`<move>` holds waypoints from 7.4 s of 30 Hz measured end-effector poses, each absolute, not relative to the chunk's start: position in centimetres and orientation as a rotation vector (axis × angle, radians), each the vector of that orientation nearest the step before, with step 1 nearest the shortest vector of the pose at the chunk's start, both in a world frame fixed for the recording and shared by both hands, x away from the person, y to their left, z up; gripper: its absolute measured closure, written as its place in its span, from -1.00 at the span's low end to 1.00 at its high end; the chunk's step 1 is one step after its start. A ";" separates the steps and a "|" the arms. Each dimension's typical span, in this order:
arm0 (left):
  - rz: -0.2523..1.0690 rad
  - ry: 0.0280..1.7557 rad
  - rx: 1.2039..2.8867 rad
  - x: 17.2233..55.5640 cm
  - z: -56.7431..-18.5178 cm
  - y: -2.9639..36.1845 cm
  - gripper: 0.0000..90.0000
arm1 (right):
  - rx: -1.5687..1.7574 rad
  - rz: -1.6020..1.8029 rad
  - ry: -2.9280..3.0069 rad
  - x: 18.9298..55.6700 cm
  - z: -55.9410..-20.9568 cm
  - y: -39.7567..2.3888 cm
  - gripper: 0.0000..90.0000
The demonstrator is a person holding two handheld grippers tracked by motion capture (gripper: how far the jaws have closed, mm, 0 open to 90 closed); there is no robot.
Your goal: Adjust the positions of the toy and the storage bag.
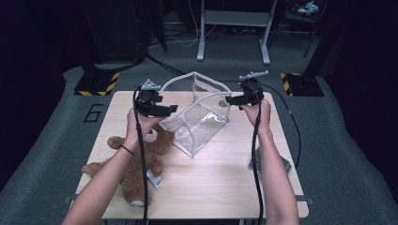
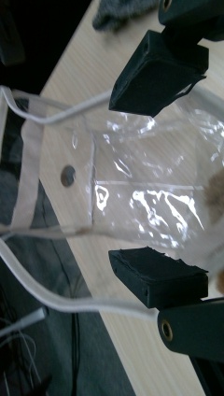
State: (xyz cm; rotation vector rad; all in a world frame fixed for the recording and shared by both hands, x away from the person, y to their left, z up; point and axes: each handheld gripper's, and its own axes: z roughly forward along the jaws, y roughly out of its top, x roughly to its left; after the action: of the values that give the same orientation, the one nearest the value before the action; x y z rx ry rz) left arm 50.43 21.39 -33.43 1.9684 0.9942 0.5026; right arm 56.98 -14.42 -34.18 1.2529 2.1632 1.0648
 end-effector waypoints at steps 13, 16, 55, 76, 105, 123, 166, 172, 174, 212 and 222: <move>0.393 1.159 1.977 51.4 -35.6 25.3 -0.24 | 1.287 1.011 2.120 60.0 -33.3 -13.2 -0.28; 0.351 1.175 1.966 51.7 -36.1 25.4 -0.07 | 1.295 1.000 2.091 60.3 -33.4 -13.1 -0.08; 0.331 1.280 2.046 59.5 -36.7 22.0 0.38 | 1.413 0.949 2.140 54.2 -34.1 -14.7 0.93; 0.169 1.216 2.086 57.4 -36.8 22.8 0.79 | 1.353 1.006 2.197 59.0 -34.6 -14.1 0.95; 0.284 1.320 1.996 58.2 -35.0 22.4 -0.30 | 1.393 0.993 2.160 55.8 -33.7 -15.2 0.35; 0.279 1.317 2.100 59.0 -37.1 23.5 0.85 | 1.401 0.947 2.188 55.9 -35.1 -14.5 0.96; 0.371 1.254 1.891 53.3 -35.3 30.0 -0.93 | 1.426 1.139 2.004 49.1 -35.6 -21.4 -0.79; 0.336 1.261 1.845 51.9 -36.7 30.9 -1.00 | 1.425 1.092 1.999 47.1 -38.0 -22.3 -0.87; 0.307 1.243 1.860 51.5 -37.0 31.2 -1.00 | 1.434 1.091 2.004 46.5 -38.9 -22.4 -0.89; 0.303 1.249 2.156 46.2 -43.8 28.7 -1.00 | 1.562 0.980 2.023 42.4 -52.0 -23.8 -0.99; 0.383 1.255 2.249 46.2 -45.0 28.1 -0.87 | 1.553 0.996 2.001 42.2 -52.1 -23.9 -0.96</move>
State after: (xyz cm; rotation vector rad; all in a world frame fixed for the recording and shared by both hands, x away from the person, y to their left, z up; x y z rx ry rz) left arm 46.21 28.10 -45.02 2.2490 1.2552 0.3827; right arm 42.19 -23.91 -52.10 1.5532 2.0006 0.9957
